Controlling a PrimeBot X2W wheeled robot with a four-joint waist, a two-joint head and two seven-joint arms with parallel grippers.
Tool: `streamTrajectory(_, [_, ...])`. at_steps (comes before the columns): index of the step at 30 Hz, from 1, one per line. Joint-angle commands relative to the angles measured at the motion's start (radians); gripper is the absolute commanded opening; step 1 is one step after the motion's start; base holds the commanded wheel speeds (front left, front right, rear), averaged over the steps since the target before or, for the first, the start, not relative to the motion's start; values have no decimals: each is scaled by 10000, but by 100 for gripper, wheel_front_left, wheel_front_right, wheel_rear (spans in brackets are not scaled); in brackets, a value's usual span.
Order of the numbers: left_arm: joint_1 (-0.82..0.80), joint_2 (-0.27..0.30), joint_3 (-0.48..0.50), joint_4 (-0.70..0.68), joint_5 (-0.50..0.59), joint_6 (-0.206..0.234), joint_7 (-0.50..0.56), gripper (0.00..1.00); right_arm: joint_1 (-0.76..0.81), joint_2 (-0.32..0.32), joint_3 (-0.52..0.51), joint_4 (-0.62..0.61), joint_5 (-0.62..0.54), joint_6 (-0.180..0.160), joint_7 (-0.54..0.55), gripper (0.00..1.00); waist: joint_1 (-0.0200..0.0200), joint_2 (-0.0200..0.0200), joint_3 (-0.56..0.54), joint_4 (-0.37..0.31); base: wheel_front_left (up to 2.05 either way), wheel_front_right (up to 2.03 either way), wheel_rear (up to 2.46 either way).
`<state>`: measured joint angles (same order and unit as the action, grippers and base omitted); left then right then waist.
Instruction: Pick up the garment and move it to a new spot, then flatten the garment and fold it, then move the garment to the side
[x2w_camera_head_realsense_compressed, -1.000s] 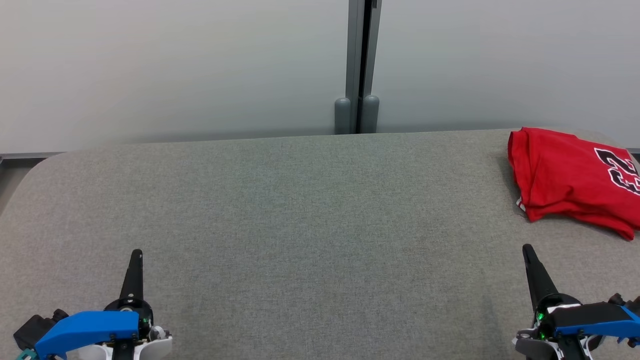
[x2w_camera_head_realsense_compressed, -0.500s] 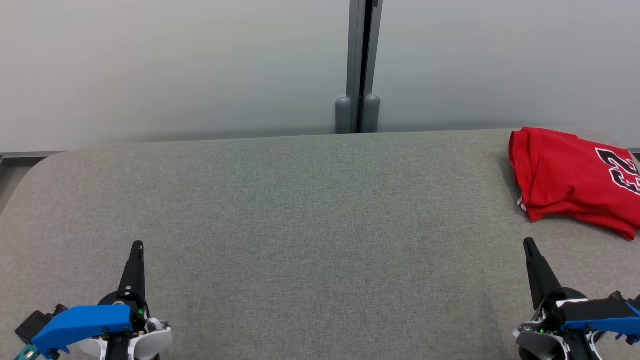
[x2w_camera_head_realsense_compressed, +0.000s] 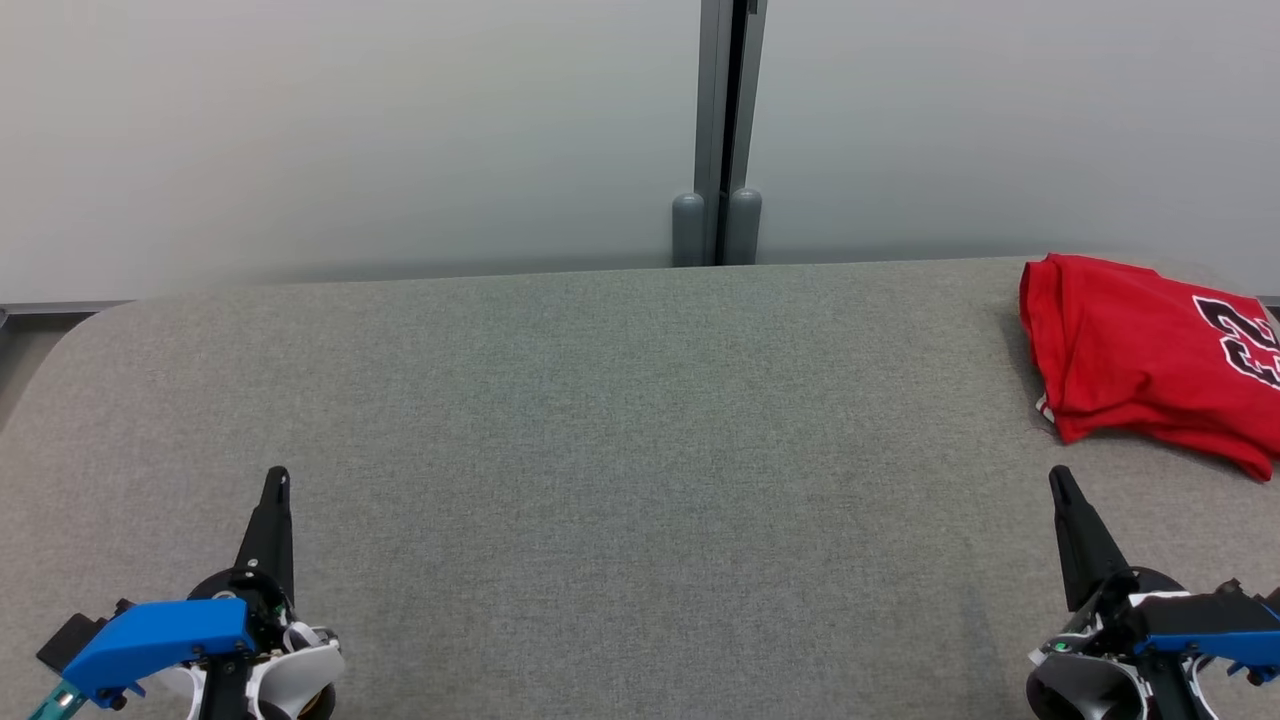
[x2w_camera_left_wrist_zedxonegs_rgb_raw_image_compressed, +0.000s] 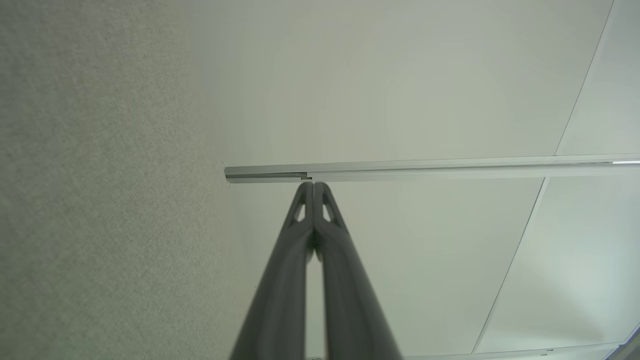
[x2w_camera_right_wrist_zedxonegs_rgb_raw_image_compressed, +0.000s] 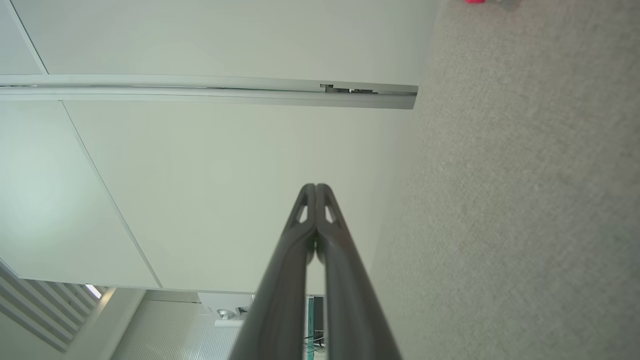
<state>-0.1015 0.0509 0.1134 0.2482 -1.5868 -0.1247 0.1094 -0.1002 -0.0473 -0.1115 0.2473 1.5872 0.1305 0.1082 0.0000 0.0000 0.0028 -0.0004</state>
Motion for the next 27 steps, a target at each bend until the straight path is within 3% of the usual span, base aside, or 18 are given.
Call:
streamTrajectory(1, [-130,-12,19,-46,-243,-102,69,0,-147,-54,-45,-44,238,4,70,0,0,0,2,3,0,0,0])
streamTrajectory(27, [-137,-13,17,-46,-274,-105,88,0,-148,-55,-45,-45,269,4,93,0,0,0,3,4,0,0,0])
